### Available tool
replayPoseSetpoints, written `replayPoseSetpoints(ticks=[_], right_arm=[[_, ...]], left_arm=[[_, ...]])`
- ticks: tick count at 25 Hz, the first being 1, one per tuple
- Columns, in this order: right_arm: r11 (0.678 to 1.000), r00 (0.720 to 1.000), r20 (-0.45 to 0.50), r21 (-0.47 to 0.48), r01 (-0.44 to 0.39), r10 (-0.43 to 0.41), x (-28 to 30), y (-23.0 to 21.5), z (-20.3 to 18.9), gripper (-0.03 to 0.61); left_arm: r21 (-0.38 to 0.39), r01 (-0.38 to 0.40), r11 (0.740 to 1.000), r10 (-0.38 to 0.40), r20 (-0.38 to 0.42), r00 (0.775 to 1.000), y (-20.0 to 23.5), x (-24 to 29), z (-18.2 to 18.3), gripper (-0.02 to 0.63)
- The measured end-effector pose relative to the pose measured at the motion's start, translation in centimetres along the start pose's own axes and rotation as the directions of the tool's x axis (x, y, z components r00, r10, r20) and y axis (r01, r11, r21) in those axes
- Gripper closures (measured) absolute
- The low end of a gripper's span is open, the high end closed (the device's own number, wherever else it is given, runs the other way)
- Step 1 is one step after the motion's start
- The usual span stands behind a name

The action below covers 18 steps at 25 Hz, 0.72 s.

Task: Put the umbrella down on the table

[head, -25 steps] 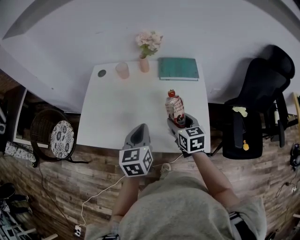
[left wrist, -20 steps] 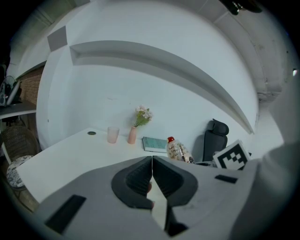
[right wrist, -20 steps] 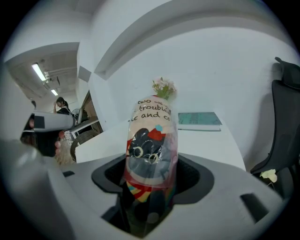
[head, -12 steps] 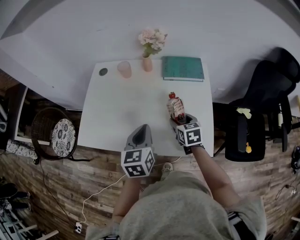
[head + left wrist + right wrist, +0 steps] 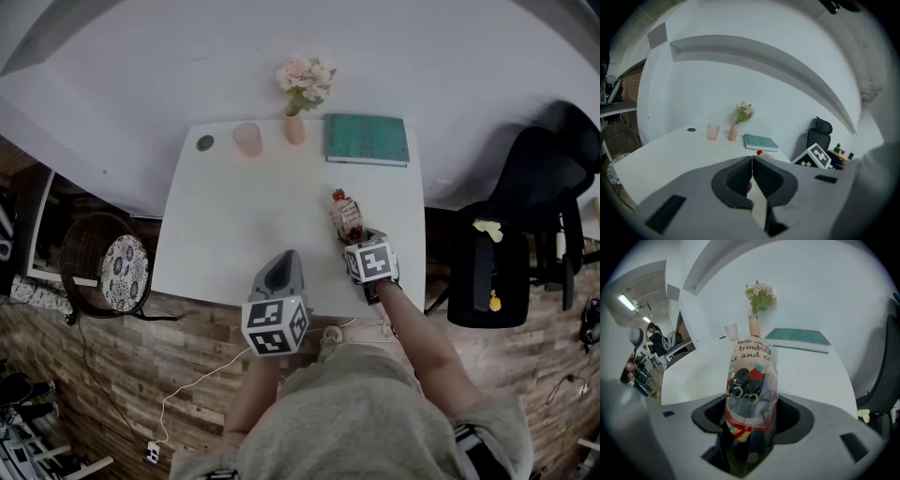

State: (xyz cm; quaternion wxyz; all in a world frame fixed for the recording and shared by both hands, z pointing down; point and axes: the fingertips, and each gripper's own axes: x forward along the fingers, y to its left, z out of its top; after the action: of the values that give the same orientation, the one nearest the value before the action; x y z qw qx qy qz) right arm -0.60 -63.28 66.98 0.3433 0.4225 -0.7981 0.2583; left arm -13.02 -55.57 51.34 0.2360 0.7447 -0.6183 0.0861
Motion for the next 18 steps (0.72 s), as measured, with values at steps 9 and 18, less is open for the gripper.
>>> replayPoseSetpoints(ticks=[9,18], right_arm=[[1.000,0.995,-0.104,0.013,0.009,-0.007,1.6,-0.8,-1.3,0.308],[1.000,0.993,-0.119,0.012,0.003,-0.001,1.8,-0.8,-1.5,0.304]], left_arm=[[0.013,-0.002,1.000,0.002,-0.012,1.000,-0.7,-0.1,-0.2,0.606],[0.024,-0.003,1.000,0.003,0.000,1.000,-0.5,-1.2,0.1,0.606]])
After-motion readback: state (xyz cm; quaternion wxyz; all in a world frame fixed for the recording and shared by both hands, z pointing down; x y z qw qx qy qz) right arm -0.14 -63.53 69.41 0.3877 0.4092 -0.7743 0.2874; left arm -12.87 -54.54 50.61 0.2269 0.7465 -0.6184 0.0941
